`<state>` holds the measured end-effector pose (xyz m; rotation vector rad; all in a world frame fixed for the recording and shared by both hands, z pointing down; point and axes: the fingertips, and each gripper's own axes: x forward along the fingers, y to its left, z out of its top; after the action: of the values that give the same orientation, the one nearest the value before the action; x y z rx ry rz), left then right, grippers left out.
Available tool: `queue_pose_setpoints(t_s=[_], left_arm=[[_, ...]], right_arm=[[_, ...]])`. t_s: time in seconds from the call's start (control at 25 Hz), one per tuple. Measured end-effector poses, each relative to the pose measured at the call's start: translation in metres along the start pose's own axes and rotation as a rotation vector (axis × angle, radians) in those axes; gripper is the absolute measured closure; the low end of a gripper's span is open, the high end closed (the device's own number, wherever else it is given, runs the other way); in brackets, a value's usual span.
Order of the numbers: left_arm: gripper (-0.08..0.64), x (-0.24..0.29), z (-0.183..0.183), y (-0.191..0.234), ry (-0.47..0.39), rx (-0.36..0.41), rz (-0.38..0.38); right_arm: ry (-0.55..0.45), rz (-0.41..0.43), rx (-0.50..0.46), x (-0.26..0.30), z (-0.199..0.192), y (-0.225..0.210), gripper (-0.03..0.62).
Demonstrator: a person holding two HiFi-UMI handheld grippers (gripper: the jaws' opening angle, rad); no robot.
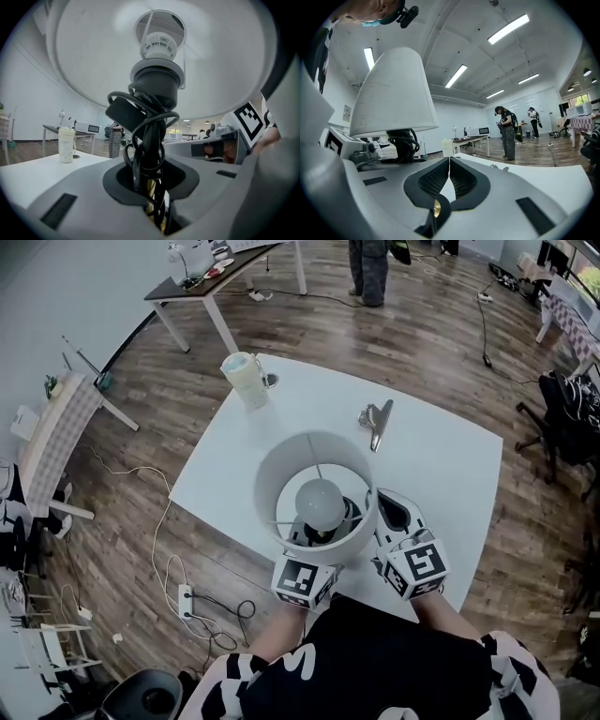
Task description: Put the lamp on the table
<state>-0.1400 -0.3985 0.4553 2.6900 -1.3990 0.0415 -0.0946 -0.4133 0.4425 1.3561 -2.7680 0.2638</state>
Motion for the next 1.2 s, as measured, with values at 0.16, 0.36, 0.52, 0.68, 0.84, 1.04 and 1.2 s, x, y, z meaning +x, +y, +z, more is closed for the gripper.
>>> queue_pose_setpoints(t_s=[0.16,0.36,0.52,0.68,0.84,1.04,1.2], left_arm=[[0.480,0.010,-0.004,0.004,-0.001,-0.002,0.001],[0.480,0.017,-0.014,0.011,0.003,-0.021,0.016],[0.480,0.022,-0.023,0.015,0.020,-0.028,0.019],[0.480,0.026,-0.029,0.015,0.034,-0.025,0.018],[0.480,0.029,-0.034,0.016,0.047,-0.033,0.016],[0.480,0.033,-0.036,0.017,0.058,-0.034,0.014],[0.480,0.033,-0.038,0.017,0.061,-0.032,0.014]], right_arm=[[0.023,-0.009,-0.002,0.006,-0.010,-0.004,0.572],[0.041,-0.032,0.006,0.005,-0.017,-0.010,0.572],[0.058,-0.045,0.011,0.003,-0.022,-0.012,0.572],[0.067,-0.055,0.017,0.000,-0.026,-0.014,0.572],[0.069,-0.064,0.020,0.001,-0.028,-0.017,0.572],[0.070,-0.070,0.023,0.002,-0.027,-0.020,0.572],[0.073,-0.074,0.022,0.001,-0.029,-0.020,0.572]])
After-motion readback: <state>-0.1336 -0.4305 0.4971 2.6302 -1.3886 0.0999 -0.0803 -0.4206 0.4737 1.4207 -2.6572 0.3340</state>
